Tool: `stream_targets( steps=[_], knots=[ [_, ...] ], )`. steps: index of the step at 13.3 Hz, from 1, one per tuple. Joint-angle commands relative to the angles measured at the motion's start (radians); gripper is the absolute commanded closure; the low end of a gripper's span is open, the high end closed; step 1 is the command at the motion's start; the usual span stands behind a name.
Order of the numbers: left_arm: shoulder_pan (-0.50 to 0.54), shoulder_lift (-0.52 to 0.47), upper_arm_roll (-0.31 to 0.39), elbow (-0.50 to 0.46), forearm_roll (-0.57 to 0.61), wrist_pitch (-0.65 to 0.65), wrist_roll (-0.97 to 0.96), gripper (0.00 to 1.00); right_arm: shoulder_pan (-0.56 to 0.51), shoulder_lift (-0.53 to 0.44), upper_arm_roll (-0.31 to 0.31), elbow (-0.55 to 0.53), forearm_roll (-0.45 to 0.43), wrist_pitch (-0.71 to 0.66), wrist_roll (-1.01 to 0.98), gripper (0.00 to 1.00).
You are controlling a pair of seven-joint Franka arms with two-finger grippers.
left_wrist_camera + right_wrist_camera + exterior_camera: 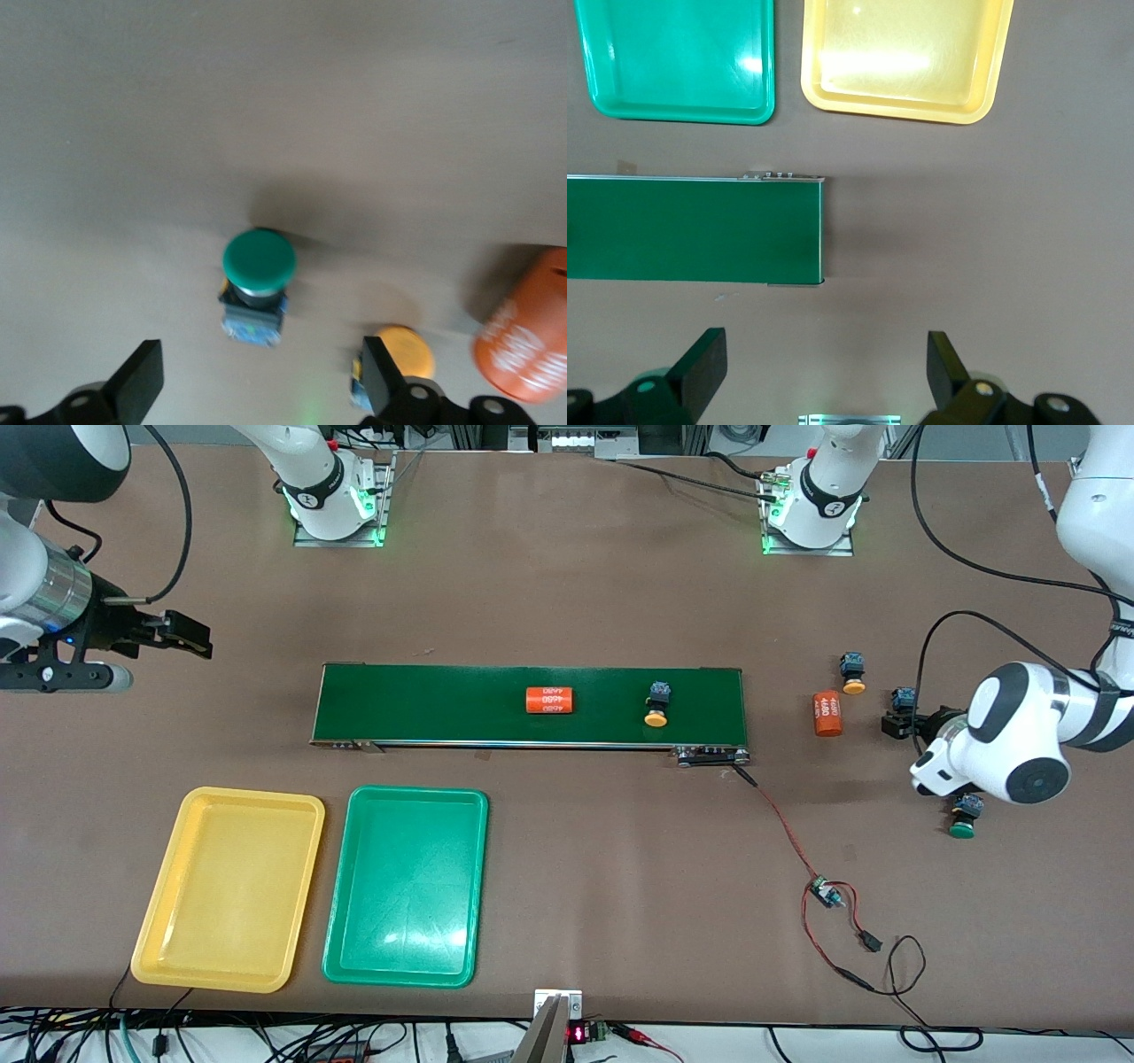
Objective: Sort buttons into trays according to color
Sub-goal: 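Grasp a green-capped button with the left gripper while the right gripper approaches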
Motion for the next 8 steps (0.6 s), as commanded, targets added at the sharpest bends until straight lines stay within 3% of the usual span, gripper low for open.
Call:
stream_targets(
  steps=[1, 5, 6, 8],
  knots=[
    [0.074, -0.083, -0.015, -0.184, 0.016, 0.162, 0.028, 0.03, -0.001, -0.058, 0.005, -0.052, 0.015, -0.004, -0.016, 0.0],
    [0.109, -0.106, -0.015, -0.261, 0.03, 0.253, 0.064, 0.09, -0.002, -0.059, 0.007, -0.064, 0.027, 0.014, -0.018, 0.0],
    [0.112, -0.106, -0.015, -0.268, 0.03, 0.254, 0.065, 0.18, -0.001, -0.081, 0.007, -0.108, 0.029, 0.042, -0.016, 0.0],
    [0.114, -0.106, -0.018, -0.267, 0.03, 0.255, 0.086, 0.54, 0.002, -0.182, 0.01, -0.284, 0.029, 0.184, -0.01, 0.0]
  ],
)
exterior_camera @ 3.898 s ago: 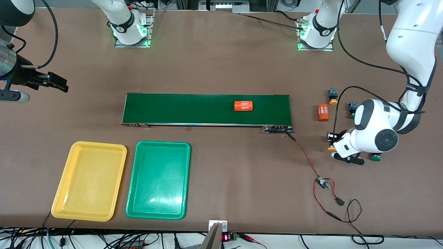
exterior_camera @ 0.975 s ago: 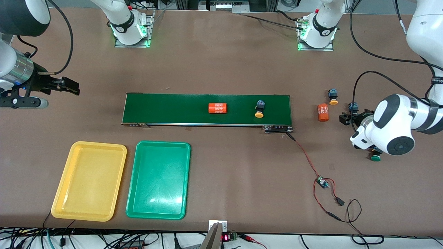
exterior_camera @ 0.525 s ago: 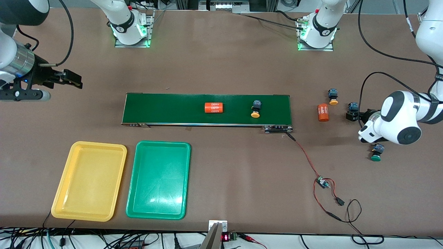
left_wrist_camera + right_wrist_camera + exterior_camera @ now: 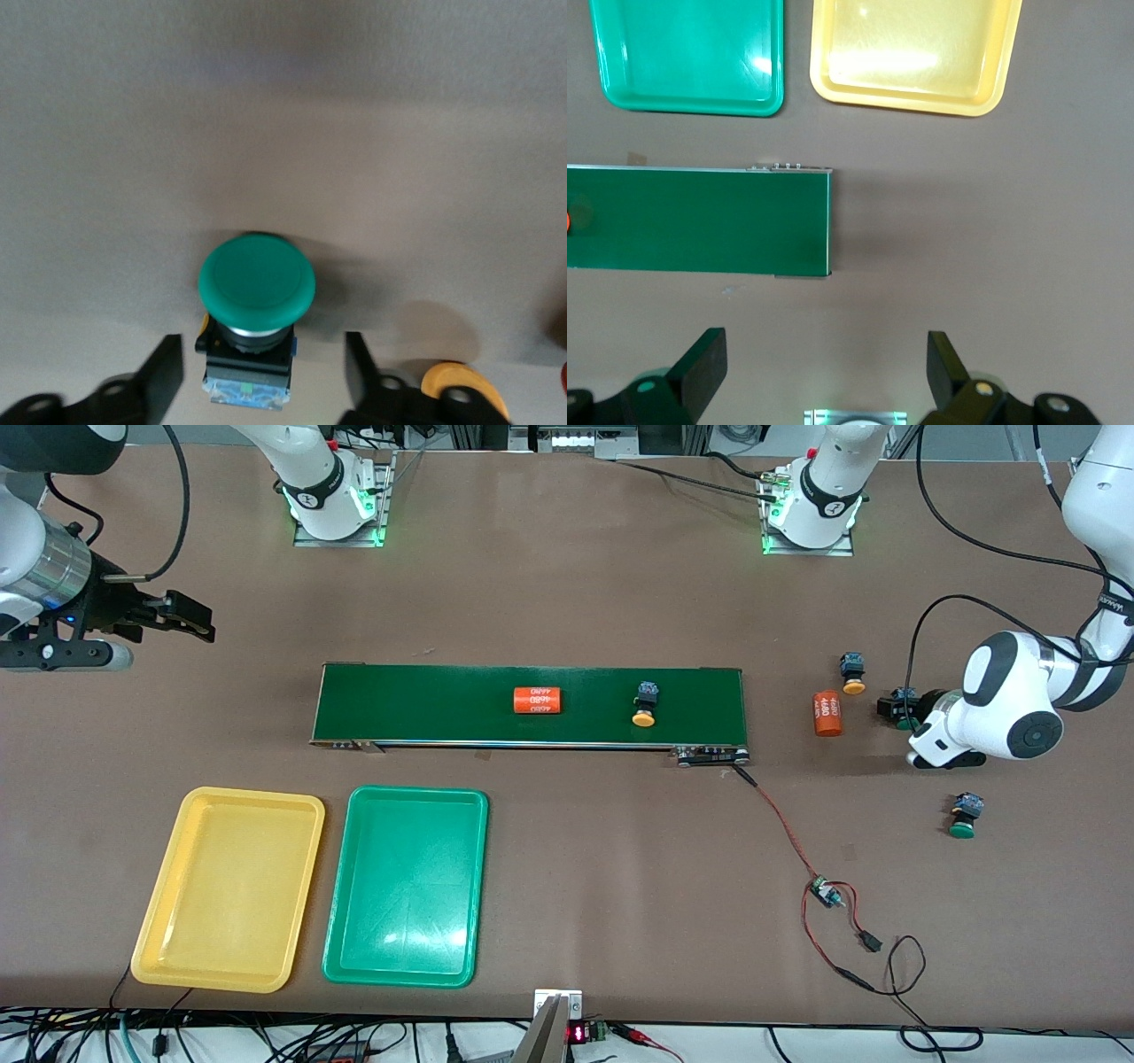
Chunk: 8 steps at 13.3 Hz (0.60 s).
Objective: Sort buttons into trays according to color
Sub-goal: 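Grasp a green-capped button with the left gripper while the right gripper approaches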
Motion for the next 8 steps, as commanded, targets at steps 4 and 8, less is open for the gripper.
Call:
stream_targets(
  steps=[4, 8],
  knots=[
    [0.018, -0.056, -0.025, -0.025, 0.02, 0.01, 0.094, 0.86, -0.001, -0.281, 0.069, -0.488, 0.017, 0.36, 0.071, 0.0],
    [0.015, -0.101, -0.114, 0.049, 0.012, -0.091, 0.124, 0.87, -0.004, -0.287, 0.22, -0.561, 0.023, 0.439, 0.179, 0.0]
  ],
)
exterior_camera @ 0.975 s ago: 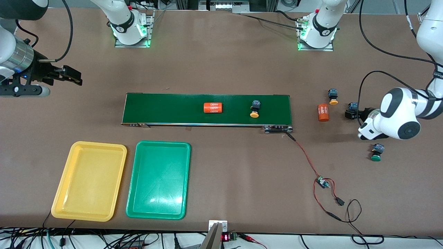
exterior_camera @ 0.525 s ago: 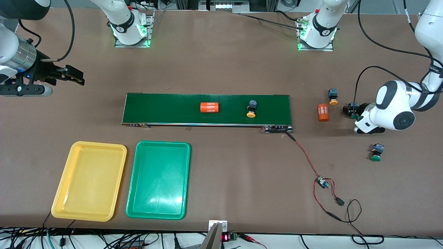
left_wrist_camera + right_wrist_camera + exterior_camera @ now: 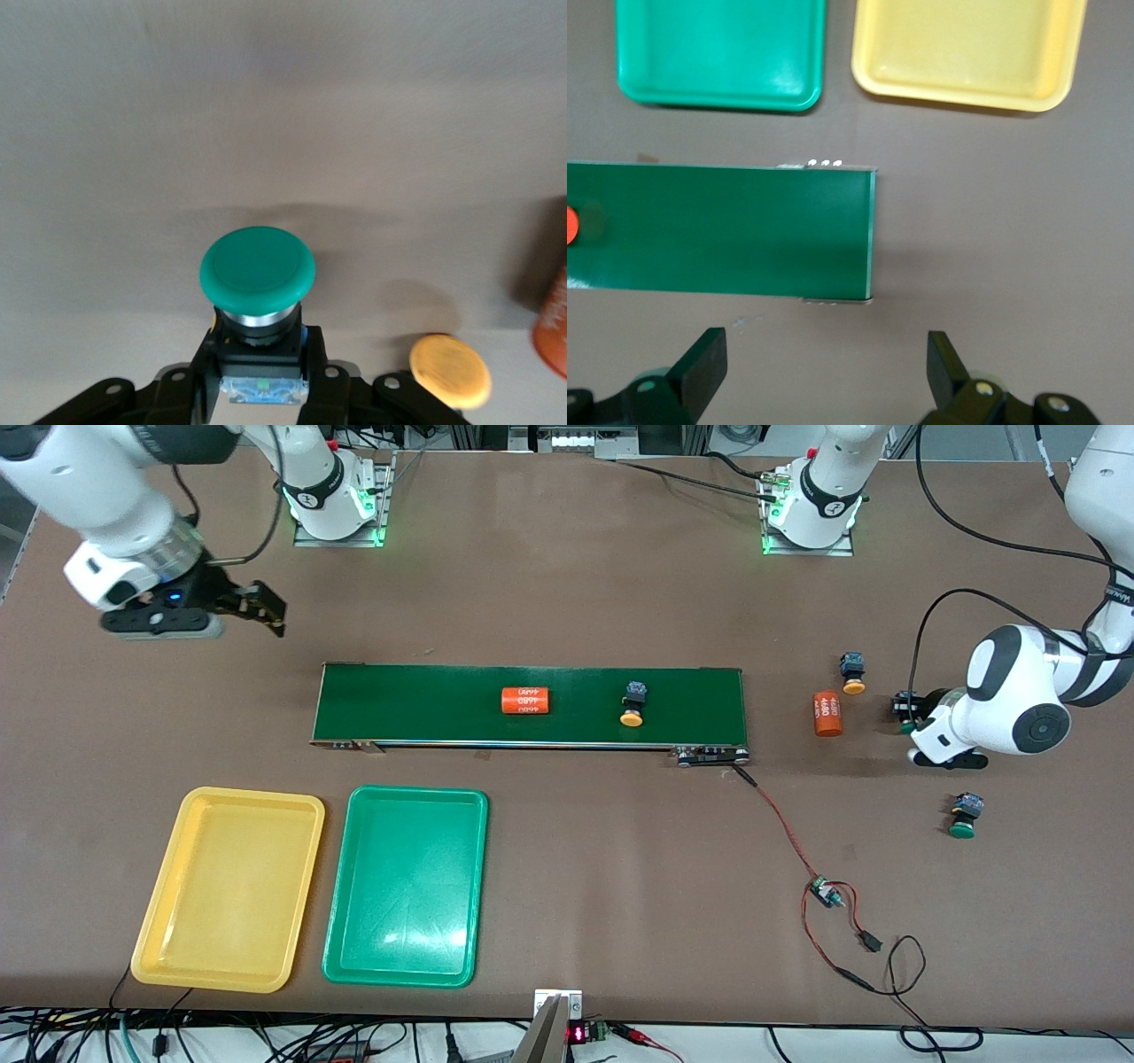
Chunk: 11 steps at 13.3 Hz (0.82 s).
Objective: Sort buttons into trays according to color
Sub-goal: 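Grasp a green-capped button with the left gripper while the right gripper approaches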
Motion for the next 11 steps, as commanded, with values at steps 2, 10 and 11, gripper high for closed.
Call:
stream_targets(
  steps=[2, 10, 11],
  knots=[
    [0.008, -0.045, -0.146, 0.111, -0.002, -0.182, 0.011, 0.87, -0.006, -0.01, 0.186, -0.076, 0.015, 0.099, 0.204, 0.0],
    [-0.258, 0.013, -0.272, 0.249, -0.194, -0.284, -0.185, 0.85, -0.058, 0.128, 0.405, -0.084, 0.015, 0.248, 0.434, 0.0],
    [-0.299, 0.045, -0.271, 0.281, -0.224, -0.281, -0.243, 0.85, -0.055, 0.149, 0.407, -0.084, 0.015, 0.283, 0.45, 0.0]
  ],
)
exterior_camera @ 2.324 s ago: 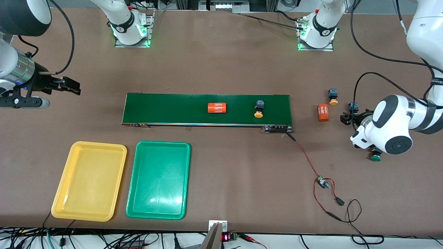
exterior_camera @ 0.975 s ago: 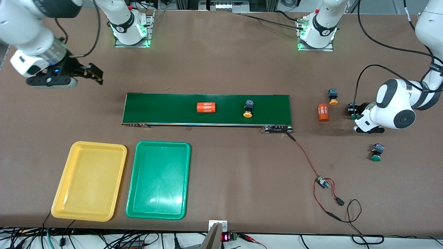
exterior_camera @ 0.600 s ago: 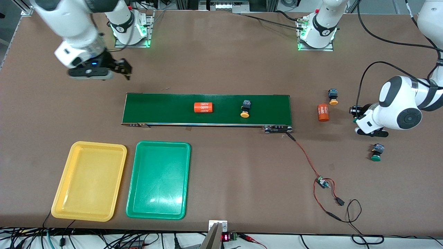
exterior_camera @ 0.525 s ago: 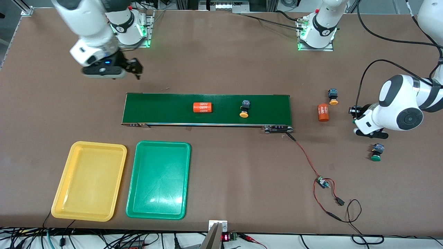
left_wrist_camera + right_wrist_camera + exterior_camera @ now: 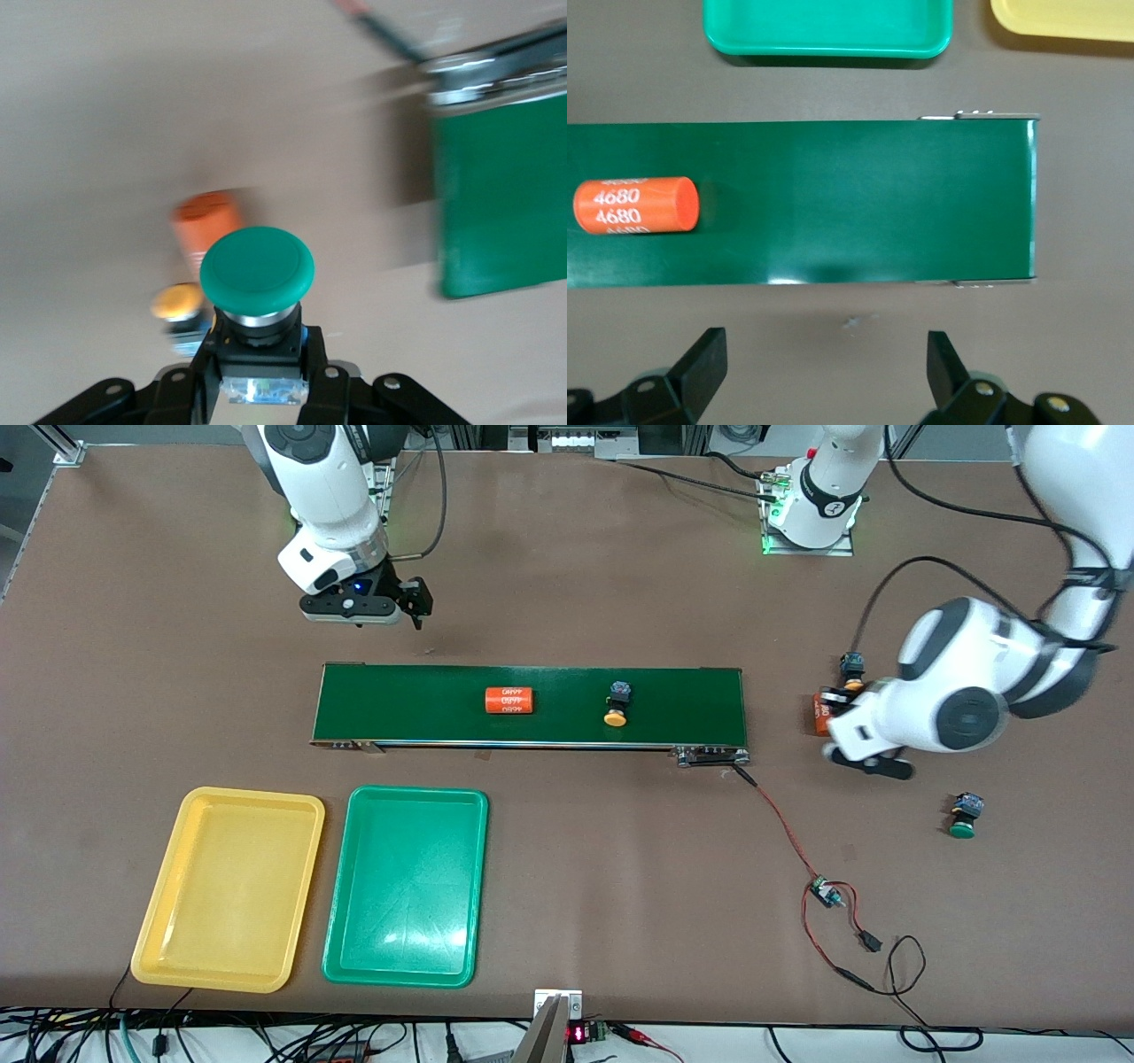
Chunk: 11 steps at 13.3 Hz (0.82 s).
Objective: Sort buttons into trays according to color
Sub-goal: 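Place the green button on the belt while the right gripper hovers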
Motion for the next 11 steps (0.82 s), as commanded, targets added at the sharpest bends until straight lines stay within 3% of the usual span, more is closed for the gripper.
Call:
stream_targets(
  steps=[1, 5, 8, 10, 11],
  knots=[
    [-0.114, 0.105, 0.005, 0.109, -0.055, -0.02, -0.122, 0.84, -0.018, 0.065, 0.023, 0.007, 0.011, 0.088, 0.067, 0.0],
    [-0.219, 0.169, 0.009, 0.138, -0.098, 0.07, -0.194, 0.84, 0.009, 0.157, 0.023, 0.013, 0.001, 0.184, 0.073, 0.0],
    [-0.303, 0.199, 0.068, 0.134, -0.092, 0.135, -0.242, 0.83, 0.024, 0.208, 0.023, 0.017, -0.006, 0.235, 0.073, 0.0],
    [-0.311, 0.199, 0.071, 0.112, -0.092, 0.132, -0.245, 0.73, 0.04, 0.231, 0.023, 0.023, -0.008, 0.248, 0.075, 0.0],
    [-0.309, 0.199, 0.071, 0.109, -0.093, 0.129, -0.245, 0.54, 0.041, 0.234, 0.023, 0.028, -0.008, 0.249, 0.075, 0.0]
  ],
)
